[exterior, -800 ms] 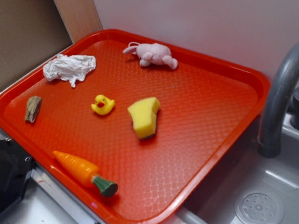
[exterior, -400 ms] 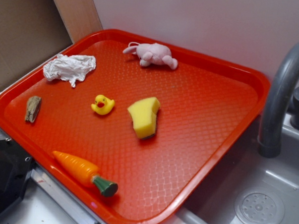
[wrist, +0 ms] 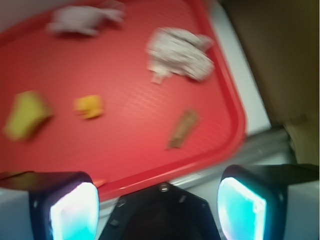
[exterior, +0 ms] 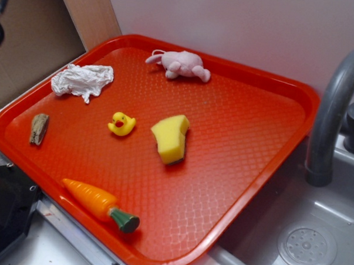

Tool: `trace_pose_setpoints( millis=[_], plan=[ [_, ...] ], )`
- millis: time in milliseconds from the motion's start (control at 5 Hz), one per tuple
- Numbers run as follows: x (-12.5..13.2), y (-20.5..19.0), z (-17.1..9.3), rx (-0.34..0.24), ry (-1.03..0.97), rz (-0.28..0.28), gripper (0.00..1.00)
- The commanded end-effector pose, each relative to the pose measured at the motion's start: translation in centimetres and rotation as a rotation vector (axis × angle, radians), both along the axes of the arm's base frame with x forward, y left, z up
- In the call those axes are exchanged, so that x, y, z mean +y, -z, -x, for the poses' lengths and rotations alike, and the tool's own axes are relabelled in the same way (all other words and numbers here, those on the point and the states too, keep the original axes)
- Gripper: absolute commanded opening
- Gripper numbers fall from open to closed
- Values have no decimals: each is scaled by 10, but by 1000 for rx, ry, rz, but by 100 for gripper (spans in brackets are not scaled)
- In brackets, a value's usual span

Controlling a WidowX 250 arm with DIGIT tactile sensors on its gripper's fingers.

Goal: Grab the wood chip.

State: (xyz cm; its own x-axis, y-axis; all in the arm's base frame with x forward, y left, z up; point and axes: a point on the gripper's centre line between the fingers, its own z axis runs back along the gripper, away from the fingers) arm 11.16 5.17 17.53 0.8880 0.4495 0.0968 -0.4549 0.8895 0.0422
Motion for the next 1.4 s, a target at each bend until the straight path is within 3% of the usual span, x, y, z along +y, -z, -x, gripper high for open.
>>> trace_pose_setpoints(
  millis=[0, 400, 600, 1000, 1200],
  plan=[
    [33, 68, 27, 56, -380, -17, 100],
    [35, 111, -15, 6, -330, 37, 100],
    [34, 127, -27, 22, -312, 52, 100],
    [31, 153, -20, 98, -285, 153, 100],
    [27, 162, -19, 101, -276, 167, 100]
  ],
)
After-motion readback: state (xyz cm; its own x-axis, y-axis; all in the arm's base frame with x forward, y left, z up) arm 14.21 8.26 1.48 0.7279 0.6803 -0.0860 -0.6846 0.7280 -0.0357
